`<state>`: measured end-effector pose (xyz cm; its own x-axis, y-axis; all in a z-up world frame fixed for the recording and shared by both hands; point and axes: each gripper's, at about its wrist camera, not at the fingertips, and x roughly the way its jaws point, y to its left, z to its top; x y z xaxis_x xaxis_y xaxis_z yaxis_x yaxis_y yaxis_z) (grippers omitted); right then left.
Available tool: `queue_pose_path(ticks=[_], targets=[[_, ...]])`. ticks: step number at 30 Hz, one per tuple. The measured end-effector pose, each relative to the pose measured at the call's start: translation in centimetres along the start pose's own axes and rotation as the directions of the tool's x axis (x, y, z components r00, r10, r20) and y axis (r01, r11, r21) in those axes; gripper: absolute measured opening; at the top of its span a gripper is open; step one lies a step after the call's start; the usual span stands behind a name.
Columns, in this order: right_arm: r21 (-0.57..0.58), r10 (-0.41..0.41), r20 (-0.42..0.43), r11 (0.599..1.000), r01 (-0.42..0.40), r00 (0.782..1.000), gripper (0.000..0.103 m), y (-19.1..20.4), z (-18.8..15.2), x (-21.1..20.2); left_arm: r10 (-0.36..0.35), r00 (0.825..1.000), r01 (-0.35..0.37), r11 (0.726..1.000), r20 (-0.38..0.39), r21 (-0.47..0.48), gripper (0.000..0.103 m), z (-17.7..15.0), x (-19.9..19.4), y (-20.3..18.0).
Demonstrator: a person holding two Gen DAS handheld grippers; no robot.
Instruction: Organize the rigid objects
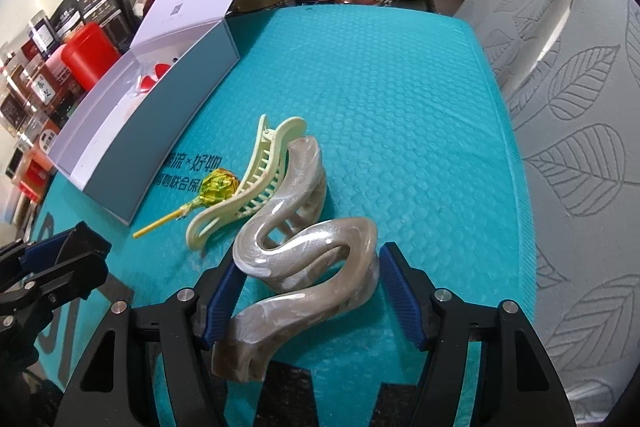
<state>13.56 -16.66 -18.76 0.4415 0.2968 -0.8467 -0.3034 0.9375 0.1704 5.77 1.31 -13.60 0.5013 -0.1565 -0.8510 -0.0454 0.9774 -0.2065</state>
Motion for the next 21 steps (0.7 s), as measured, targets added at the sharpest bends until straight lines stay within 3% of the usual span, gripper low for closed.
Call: queue_pose_path(ticks=[21], targets=[[-0.035, 0.055, 0.047, 0.998, -0.053, 0.997, 0.067, -0.9, -1.9, -8.6, 0.009, 0.997, -0.008, 1.000, 0.080, -0.020, 0.046, -1.6, -7.1, -4.1]])
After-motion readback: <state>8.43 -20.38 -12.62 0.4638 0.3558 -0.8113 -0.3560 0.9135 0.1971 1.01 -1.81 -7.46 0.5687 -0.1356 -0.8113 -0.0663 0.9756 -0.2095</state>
